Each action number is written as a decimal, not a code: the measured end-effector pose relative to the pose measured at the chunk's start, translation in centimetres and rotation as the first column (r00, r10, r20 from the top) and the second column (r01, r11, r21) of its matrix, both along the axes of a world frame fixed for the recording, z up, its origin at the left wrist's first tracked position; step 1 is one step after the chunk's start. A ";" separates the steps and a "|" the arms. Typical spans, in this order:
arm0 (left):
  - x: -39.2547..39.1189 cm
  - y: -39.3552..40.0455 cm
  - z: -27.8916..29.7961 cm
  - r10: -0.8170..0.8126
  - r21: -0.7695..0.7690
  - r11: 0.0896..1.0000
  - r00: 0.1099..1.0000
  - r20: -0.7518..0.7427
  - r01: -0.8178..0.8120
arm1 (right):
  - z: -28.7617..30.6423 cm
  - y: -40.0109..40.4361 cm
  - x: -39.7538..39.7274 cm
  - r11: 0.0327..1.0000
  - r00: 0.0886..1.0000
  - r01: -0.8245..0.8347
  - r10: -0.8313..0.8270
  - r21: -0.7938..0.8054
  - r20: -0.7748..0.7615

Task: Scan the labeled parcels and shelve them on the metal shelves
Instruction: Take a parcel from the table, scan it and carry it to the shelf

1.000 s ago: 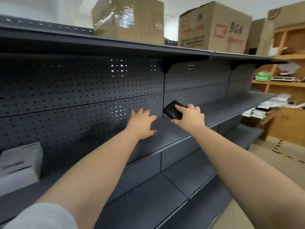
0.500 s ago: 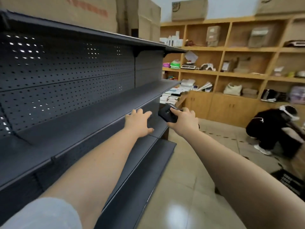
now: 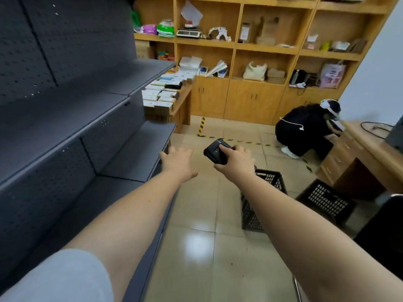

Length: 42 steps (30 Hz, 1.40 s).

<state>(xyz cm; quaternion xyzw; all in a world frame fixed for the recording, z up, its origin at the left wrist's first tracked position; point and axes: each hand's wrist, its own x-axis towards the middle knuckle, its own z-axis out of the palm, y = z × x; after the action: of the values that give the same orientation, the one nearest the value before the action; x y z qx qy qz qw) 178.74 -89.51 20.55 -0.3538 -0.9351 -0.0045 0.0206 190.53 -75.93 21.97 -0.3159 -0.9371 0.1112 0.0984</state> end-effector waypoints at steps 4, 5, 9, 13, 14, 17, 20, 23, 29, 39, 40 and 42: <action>-8.5 9.1 -0.9 -0.037 0.010 0.999 0.999 0.008 0.037 | -1.9 8.8 -7.0 0.998 0.998 0.051 -0.050 -0.028 0.037; -10.4 11.1 -1.1 -0.044 0.011 0.999 0.999 0.003 0.044 | -2.4 10.7 -8.5 0.998 0.997 0.057 -0.056 -0.030 0.045; -17.3 19.1 -2.9 -0.081 0.006 0.997 0.997 -0.009 0.082 | -4.5 18.7 -14.8 0.997 0.996 0.064 -0.061 -0.035 0.071; -24.9 27.4 -4.4 -0.085 -0.022 0.996 0.995 -0.056 0.084 | -6.0 27.8 -22.6 1.000 0.998 0.014 -0.013 -0.014 0.069; -27.0 29.5 -4.7 -0.071 -0.029 0.997 0.995 -0.063 0.069 | -6.2 30.2 -24.8 1.000 0.998 -0.009 0.009 -0.005 0.068; -33.3 35.4 -5.0 -0.019 -0.053 0.998 0.997 -0.069 0.015 | -6.1 37.1 -31.5 0.996 0.994 -0.083 0.081 0.021 0.076; -39.4 40.7 -4.8 0.020 -0.062 0.998 0.998 -0.058 -0.024 | -6.0 43.1 -38.3 0.987 0.984 -0.149 0.143 0.061 0.103; -45.3 45.1 -5.6 0.047 -0.079 0.996 0.998 -0.040 -0.050 | -6.6 48.1 -45.3 0.978 0.970 -0.202 0.193 0.046 0.145; -59.4 54.2 -8.8 0.066 -0.113 0.991 0.998 -0.004 -0.066 | -9.1 56.8 -60.6 0.969 0.953 -0.248 0.240 0.021 0.183; -84.1 71.6 -7.3 0.006 -0.090 0.996 1.000 -0.021 -0.008 | -7.7 74.0 -85.5 0.975 0.959 -0.220 0.224 -0.042 0.173; -86.2 73.1 -7.4 0.023 -0.084 0.996 1.000 -0.010 -0.024 | -7.7 75.6 -87.8 0.975 0.964 -0.211 0.219 -0.069 0.150; -90.4 75.9 -7.5 0.071 -0.064 0.995 0.997 0.005 -0.071 | -8.0 78.4 -92.7 0.969 0.968 -0.217 0.229 -0.115 0.100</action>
<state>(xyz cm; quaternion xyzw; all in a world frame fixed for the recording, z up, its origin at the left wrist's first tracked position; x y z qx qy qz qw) 88.36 -13.63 13.07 -0.3208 -0.9468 0.0245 0.0060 97.86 2.49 13.94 -0.2190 -0.9637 0.1519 0.0158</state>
